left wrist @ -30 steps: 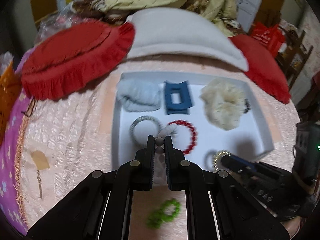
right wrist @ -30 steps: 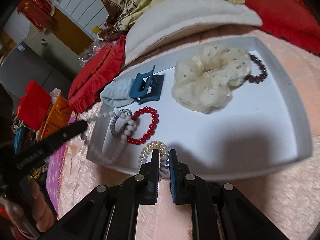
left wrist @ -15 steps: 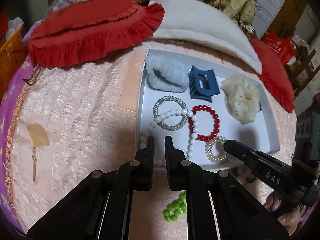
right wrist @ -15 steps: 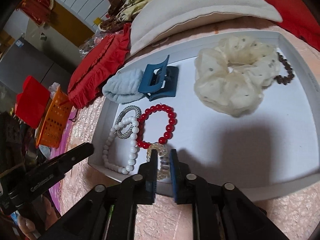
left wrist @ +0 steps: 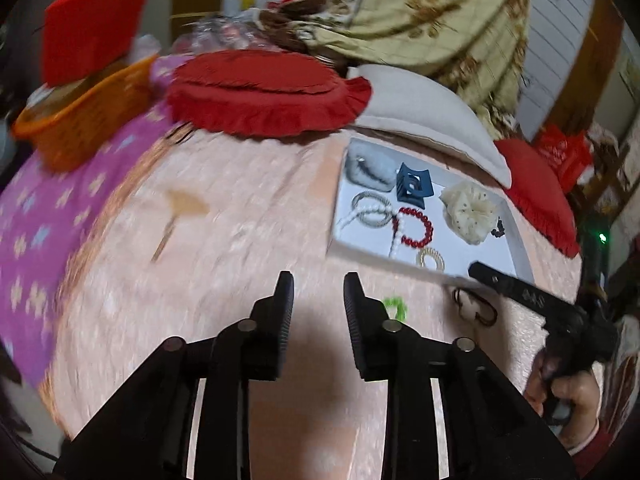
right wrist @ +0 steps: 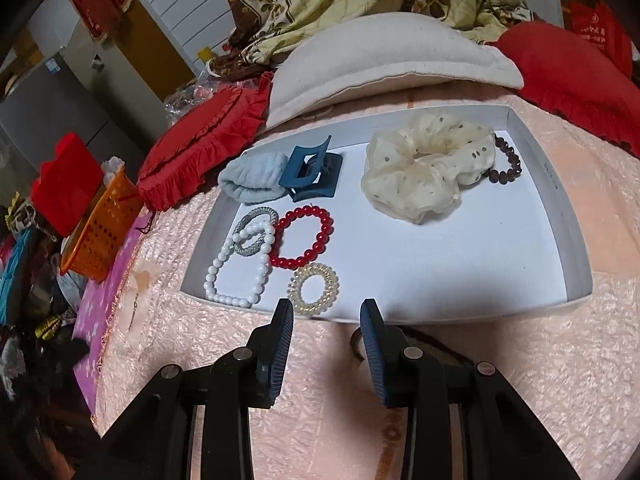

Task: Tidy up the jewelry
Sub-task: 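Open both tools to drop pearl strand and spiral coil in the box, then move left tool to green bead bracelet while right tool reaches Mickey-shaped hair tie, then close left tool on green bead bracelet while right tool grasps Mickey hair tie, then carry green bracelet and Mickey hair tie into the box and open both tools, then withdraw both open tools from the box back over the bed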

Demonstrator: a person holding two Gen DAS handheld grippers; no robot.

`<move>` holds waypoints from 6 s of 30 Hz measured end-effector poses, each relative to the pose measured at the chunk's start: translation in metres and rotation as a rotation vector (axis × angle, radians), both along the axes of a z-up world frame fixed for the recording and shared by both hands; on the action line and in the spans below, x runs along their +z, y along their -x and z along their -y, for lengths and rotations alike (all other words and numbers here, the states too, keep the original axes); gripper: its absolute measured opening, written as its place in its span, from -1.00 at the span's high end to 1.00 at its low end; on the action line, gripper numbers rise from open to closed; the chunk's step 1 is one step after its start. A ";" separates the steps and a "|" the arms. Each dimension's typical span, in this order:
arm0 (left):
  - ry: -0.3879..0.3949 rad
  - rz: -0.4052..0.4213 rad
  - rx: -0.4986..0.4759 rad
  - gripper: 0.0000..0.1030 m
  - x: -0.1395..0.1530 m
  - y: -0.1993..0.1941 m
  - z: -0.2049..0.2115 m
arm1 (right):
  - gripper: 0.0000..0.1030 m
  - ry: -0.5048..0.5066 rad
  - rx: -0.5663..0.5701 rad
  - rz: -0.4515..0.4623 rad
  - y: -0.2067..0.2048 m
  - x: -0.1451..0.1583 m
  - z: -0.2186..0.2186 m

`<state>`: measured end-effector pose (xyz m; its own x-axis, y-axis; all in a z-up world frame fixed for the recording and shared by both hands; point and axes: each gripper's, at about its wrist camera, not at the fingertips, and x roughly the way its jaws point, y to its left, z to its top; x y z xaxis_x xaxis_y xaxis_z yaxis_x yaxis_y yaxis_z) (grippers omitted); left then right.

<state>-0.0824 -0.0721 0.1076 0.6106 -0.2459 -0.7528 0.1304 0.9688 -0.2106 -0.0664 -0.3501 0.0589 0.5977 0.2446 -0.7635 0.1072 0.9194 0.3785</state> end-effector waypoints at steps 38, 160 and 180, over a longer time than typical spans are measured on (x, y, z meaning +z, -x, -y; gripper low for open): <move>-0.109 -0.123 -0.145 0.28 -0.075 -0.029 0.050 | 0.36 0.073 -0.078 -0.012 0.069 -0.029 0.042; 0.106 -0.190 -0.416 0.35 -0.009 -0.074 0.160 | 0.30 0.063 -0.204 0.019 0.027 0.014 0.126; -0.123 0.007 -0.138 0.33 -0.028 0.038 0.033 | 0.30 0.141 0.062 -0.041 -0.056 0.007 -0.010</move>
